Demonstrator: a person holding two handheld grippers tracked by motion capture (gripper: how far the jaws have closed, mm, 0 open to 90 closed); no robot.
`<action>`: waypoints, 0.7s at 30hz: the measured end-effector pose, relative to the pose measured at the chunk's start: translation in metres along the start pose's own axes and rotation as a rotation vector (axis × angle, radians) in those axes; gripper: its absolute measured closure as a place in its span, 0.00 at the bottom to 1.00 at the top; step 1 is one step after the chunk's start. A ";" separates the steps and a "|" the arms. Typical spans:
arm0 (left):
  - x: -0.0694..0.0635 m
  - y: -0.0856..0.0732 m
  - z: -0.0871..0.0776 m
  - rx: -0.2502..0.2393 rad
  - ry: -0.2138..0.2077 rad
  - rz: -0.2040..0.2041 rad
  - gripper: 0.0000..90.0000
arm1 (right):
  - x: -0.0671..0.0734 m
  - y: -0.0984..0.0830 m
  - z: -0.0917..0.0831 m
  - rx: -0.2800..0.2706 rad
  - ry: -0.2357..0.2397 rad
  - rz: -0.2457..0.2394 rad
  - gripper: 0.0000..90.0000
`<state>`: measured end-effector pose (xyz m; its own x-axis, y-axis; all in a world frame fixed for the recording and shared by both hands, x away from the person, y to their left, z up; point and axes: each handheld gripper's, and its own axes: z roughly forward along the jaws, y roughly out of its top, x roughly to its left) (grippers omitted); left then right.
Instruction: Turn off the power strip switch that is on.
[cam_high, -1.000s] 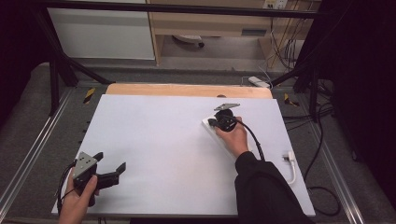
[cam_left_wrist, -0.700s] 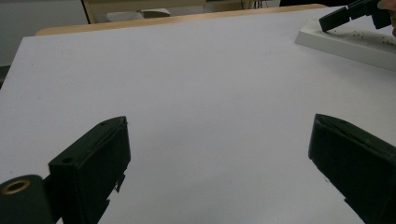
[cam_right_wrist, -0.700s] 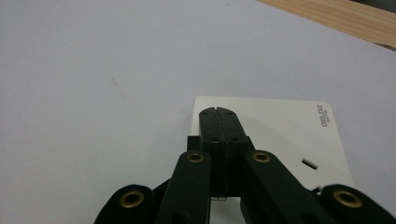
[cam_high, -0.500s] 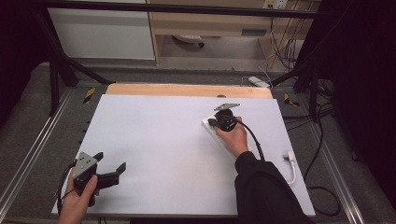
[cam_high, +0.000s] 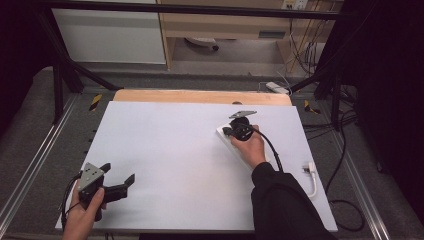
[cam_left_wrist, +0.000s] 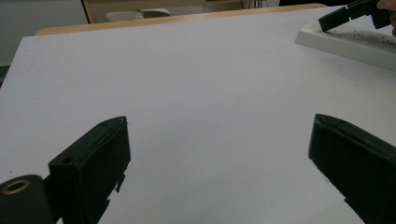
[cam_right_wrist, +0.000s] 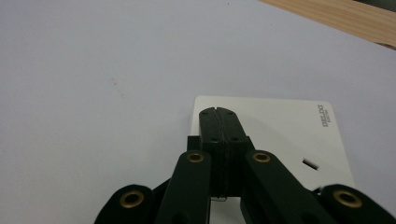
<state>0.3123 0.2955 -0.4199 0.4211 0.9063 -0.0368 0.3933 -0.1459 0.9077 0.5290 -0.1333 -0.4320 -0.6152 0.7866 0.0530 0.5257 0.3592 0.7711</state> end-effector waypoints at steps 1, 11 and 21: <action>0.000 0.000 0.000 0.000 0.000 0.000 0.06 | 0.000 0.000 0.000 0.001 0.000 0.001 1.00; 0.000 0.000 0.000 -0.001 -0.002 -0.001 0.06 | 0.002 0.001 0.003 0.006 0.001 -0.004 1.00; 0.000 0.000 0.000 -0.001 -0.001 0.000 0.06 | 0.002 0.000 0.002 0.000 0.001 -0.004 1.00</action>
<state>0.3123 0.2960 -0.4199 0.4217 0.9060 -0.0366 0.3925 -0.1460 0.9081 0.5290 -0.1308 -0.4334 -0.6176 0.7849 0.0503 0.5234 0.3625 0.7711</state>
